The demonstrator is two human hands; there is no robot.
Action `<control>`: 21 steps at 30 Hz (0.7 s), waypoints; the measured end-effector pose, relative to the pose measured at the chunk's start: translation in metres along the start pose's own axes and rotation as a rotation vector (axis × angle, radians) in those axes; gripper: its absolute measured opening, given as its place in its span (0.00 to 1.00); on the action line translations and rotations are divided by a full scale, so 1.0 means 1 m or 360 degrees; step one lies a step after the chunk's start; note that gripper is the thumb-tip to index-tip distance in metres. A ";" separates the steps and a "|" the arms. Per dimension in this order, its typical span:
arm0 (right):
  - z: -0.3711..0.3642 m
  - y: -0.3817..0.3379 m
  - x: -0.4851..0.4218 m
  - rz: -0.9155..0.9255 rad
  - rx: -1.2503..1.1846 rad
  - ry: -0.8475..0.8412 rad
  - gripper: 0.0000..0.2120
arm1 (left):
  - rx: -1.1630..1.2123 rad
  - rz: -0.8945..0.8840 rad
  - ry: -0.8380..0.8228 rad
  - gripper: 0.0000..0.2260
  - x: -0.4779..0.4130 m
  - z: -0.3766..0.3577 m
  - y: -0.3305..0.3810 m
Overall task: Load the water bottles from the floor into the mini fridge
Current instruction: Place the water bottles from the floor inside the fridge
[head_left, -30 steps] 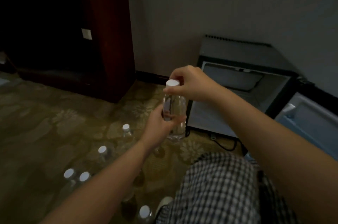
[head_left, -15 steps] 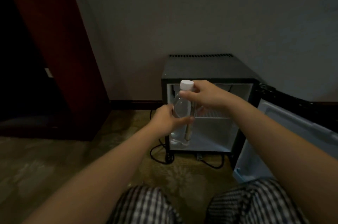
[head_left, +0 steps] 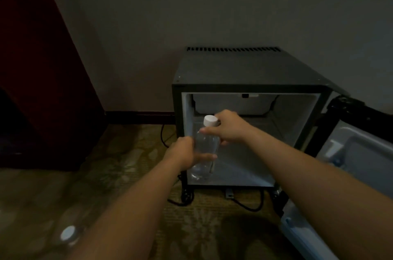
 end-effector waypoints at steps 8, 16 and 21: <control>-0.047 0.059 -0.050 0.0041 0.0283 0.0008 0.13 | -0.0192 0.0021 -0.0392 0.24 -0.066 -0.035 -0.026; -0.077 0.103 -0.073 -0.0024 0.0263 -0.0114 0.13 | -0.0461 0.0019 -0.0766 0.22 -0.113 -0.064 -0.049; -0.100 0.132 -0.086 -0.0096 0.0148 -0.0155 0.19 | -0.0391 0.0081 -0.0927 0.24 -0.133 -0.076 -0.061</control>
Point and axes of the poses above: each hand's wrist, its own x-axis away from the middle knuckle, its own z-axis out of the back of the hand, y = z × x, the point moved 1 cm from there along -x, towards the middle knuckle
